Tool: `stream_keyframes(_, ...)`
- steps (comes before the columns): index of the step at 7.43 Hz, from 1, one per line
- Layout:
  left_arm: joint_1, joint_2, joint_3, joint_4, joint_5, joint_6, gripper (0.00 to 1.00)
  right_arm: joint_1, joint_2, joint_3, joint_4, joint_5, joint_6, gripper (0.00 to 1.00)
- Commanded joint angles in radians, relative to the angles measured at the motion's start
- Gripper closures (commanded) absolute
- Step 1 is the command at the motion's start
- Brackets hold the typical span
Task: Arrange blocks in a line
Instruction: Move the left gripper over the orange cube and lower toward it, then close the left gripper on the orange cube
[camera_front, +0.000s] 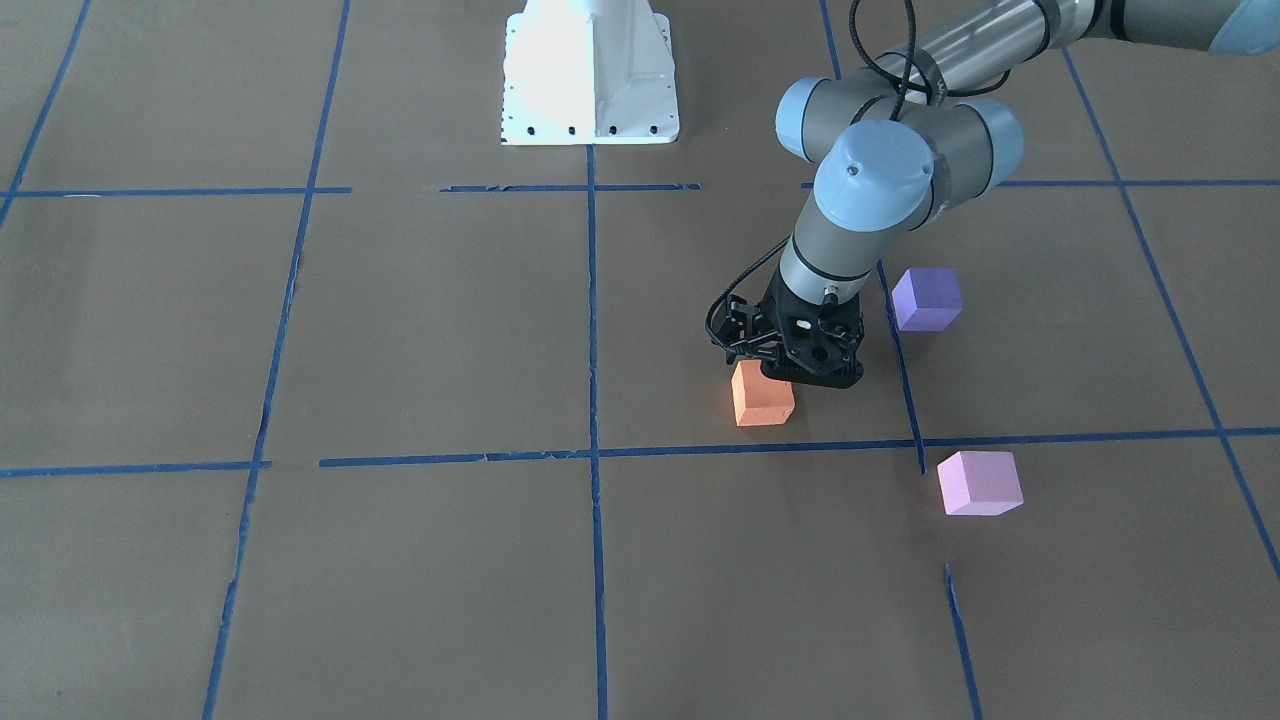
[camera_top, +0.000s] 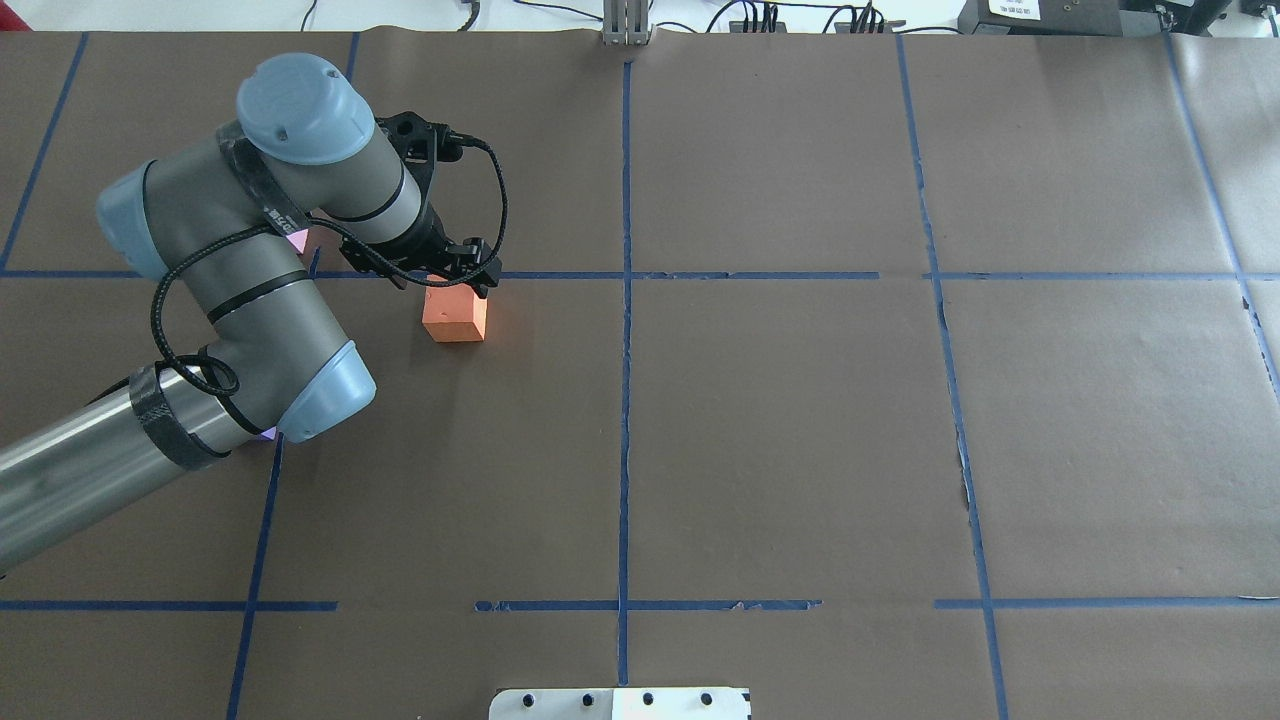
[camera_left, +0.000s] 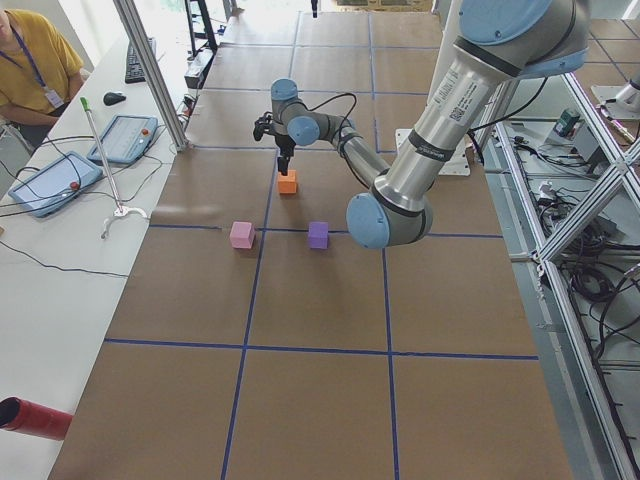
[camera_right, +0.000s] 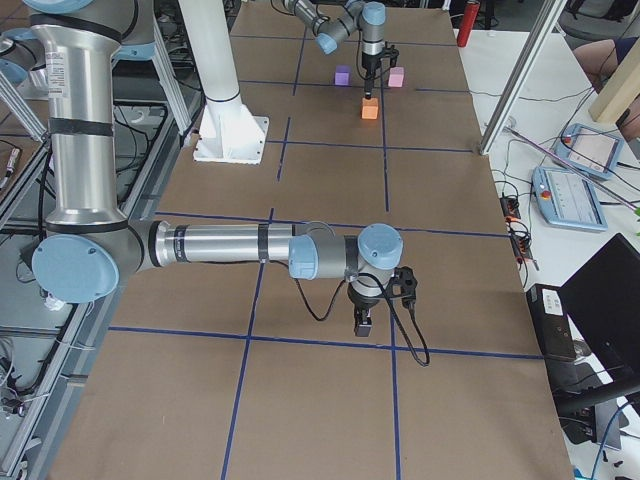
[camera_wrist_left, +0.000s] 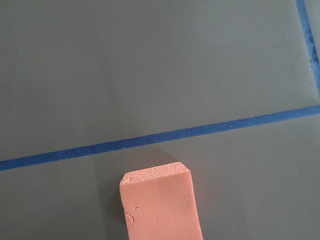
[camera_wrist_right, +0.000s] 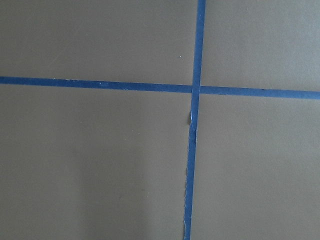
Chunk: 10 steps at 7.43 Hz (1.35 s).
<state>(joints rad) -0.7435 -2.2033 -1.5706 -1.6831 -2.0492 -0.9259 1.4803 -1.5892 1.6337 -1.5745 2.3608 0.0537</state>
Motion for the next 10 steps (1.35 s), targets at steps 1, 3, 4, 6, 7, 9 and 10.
stream_keyframes(1,0.007,-0.010,0.030,0.006,0.001,-0.098,0.00,0.000,0.000,0.000,0.001,0.000,0.000,0.00)
stream_keyframes(3,0.028,-0.012,0.058,-0.032,-0.003,-0.102,0.00,0.000,0.000,0.000,-0.001,0.000,0.000,0.00)
stream_keyframes(4,0.032,-0.012,0.075,-0.038,-0.003,-0.103,0.00,0.000,0.000,0.000,0.001,0.000,0.000,0.00)
stream_keyframes(6,0.039,-0.012,0.104,-0.070,0.000,-0.102,0.00,0.000,0.000,0.000,-0.001,0.000,0.000,0.00)
stream_keyframes(7,0.041,-0.013,0.119,-0.090,-0.002,-0.103,0.01,0.000,0.000,0.000,-0.001,0.000,0.000,0.00)
stream_keyframes(9,0.039,-0.012,0.133,-0.099,0.001,-0.103,0.02,0.000,0.000,0.000,-0.001,0.000,0.000,0.00)
stream_keyframes(10,0.039,-0.012,0.138,-0.105,0.003,-0.105,0.06,0.000,0.000,0.000,0.001,0.000,0.000,0.00)
